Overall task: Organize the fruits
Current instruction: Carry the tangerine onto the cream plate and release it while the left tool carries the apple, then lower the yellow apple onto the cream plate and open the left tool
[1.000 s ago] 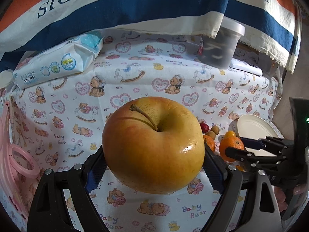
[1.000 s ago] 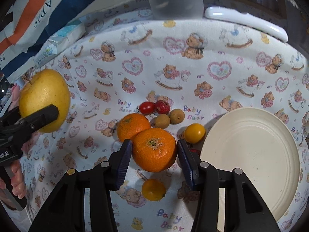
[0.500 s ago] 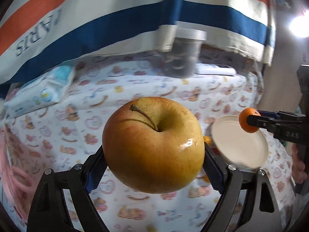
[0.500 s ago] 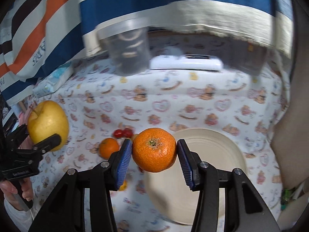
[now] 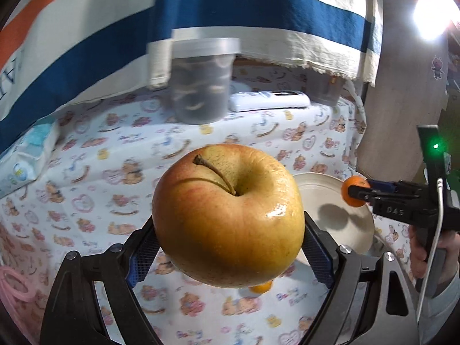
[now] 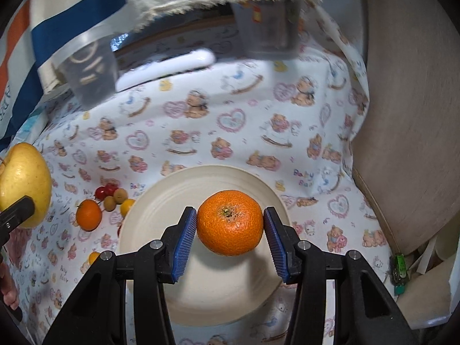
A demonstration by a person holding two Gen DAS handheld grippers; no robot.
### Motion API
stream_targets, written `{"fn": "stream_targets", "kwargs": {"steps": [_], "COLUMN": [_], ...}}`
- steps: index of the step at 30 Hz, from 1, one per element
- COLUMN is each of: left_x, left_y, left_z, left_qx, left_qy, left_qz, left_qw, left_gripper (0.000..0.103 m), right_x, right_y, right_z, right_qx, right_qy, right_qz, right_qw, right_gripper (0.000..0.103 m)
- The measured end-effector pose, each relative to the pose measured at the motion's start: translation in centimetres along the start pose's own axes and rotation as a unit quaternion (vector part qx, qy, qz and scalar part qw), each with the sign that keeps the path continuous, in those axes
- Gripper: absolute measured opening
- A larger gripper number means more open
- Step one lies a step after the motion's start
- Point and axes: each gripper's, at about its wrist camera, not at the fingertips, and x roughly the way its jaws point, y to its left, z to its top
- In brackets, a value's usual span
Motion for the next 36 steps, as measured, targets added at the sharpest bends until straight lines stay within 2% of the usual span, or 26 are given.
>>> {"fn": "stream_targets", "kwargs": {"steps": [3,9,14,16,18,20,24,27,29,36], "left_x": [0.7,2.2,3.5,4.1,4.7,5.4,6.5,7.4,8.1,10.8], "left_y": [-1.5,-3.3,-4.1,-4.5,-4.7,-5.1,-6.5,-7.7,-8.6,-10.9], "left_z": [0.3,0.6,0.8,0.8,1.0,1.3,1.7,2.0,2.1,1.7], "left_qx": [0.020,0.030,0.030,0.037,0.035,0.031,0.046,0.049,0.049,0.063], "left_qy": [-0.002,0.013,0.025,0.028,0.034,0.039,0.041,0.051,0.056,0.071], "left_qz": [0.008,-0.011,-0.020,-0.016,-0.022,-0.033,-0.031,-0.045,-0.055,-0.059], "left_qw": [0.9998,0.9994,0.9991,0.9988,0.9986,0.9982,0.9976,0.9965,0.9957,0.9937], "left_gripper": [0.088,0.088,0.088,0.088,0.088,0.088,0.088,0.088,0.088,0.088], "right_x": [0.7,2.6,3.1,3.1,2.8,2.1,-0.3,-1.4,-1.9,-2.6], "right_y": [-0.5,-0.8,-1.3,-1.7,-1.9,-2.0,-2.8,-3.8,-4.4,-5.8], "right_z": [-0.1,-0.6,-0.9,-0.8,-0.7,-0.7,-0.3,-0.1,-0.1,0.0], "right_qx": [0.004,0.007,0.021,0.029,0.041,0.046,0.067,0.084,0.094,0.114], "right_qy": [0.012,0.043,0.050,0.050,0.049,0.034,-0.016,-0.039,-0.048,-0.055], "right_qz": [-0.008,-0.026,-0.024,-0.014,0.012,0.018,0.017,-0.020,-0.035,-0.040], "right_qw": [1.000,0.999,0.998,0.998,0.998,0.998,0.997,0.995,0.994,0.991], "right_gripper": [0.050,0.050,0.051,0.056,0.070,0.074,0.074,0.074,0.074,0.074]}}
